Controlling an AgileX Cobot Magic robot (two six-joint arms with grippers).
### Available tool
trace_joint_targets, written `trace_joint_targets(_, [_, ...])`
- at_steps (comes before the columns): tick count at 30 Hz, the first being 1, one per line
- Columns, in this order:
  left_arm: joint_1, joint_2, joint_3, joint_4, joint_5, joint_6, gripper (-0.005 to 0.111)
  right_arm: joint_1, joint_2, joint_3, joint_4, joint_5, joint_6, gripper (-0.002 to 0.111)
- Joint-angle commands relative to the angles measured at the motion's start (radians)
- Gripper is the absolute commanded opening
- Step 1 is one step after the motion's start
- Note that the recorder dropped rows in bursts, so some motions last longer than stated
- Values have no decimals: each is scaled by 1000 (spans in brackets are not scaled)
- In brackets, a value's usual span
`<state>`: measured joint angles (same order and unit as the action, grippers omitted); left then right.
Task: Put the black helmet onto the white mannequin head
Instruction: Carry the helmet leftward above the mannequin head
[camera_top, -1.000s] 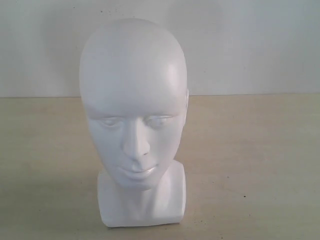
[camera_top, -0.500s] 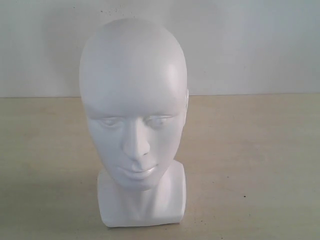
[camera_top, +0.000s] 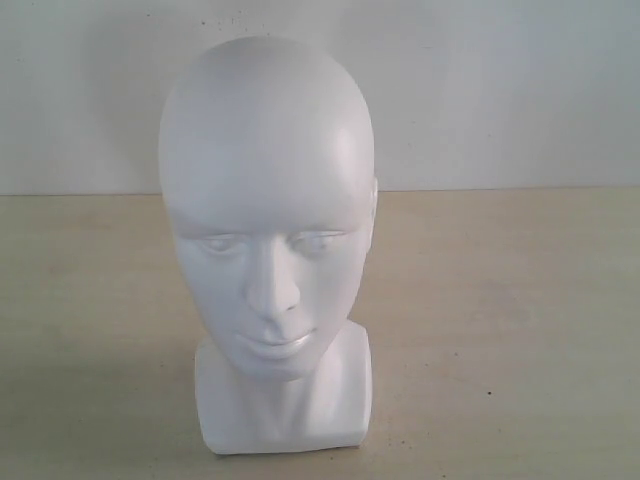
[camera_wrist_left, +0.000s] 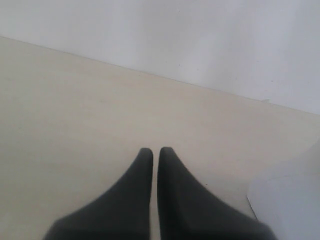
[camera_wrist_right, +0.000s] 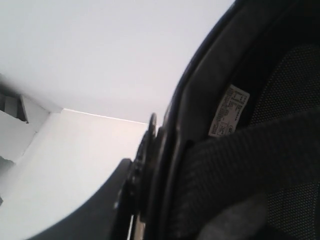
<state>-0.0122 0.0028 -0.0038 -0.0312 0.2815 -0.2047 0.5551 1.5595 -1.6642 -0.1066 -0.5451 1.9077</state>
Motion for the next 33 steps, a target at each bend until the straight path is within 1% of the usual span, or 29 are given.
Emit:
trace_joint_targets(1, [-9, -3, 4, -2, -3, 4, 4, 60, 7, -45, 63, -60, -78, 0])
trace_joint_targets(6, [-9, -3, 4, -2, -3, 4, 4, 133, 21, -47, 78, -46, -165, 0])
trace_joint_targets(9, [-9, -3, 4, -2, -3, 4, 4, 175, 25, -47, 86, 3, -216, 0])
trace_joint_targets(13, [-9, -3, 4, -2, -3, 4, 4, 239, 32, -47, 174, 17, -329, 0])
trace_joint_targets(16, [-9, -3, 4, -2, -3, 4, 4, 274, 36, -47, 191, 17, -367, 0])
trace_joint_targets(19, [-9, -3, 4, -2, -3, 4, 4, 294, 38, -45, 189, 17, -399, 0])
trace_joint_targets(23, [-9, -3, 4, -2, -3, 4, 4, 296, 38, -30, 161, 19, -400, 0])
trace_joint_targets(28, [-9, -3, 4, -2, -3, 4, 4, 315, 38, 48, 187, -54, -388, 0])
trace_joint_targets(31, [-9, -3, 4, -2, -3, 4, 4, 322, 38, 95, 206, -158, -388, 0])
trace_joint_targets(33, [-9, -3, 4, -2, -3, 4, 4, 324, 38, 118, 211, -191, -378, 0])
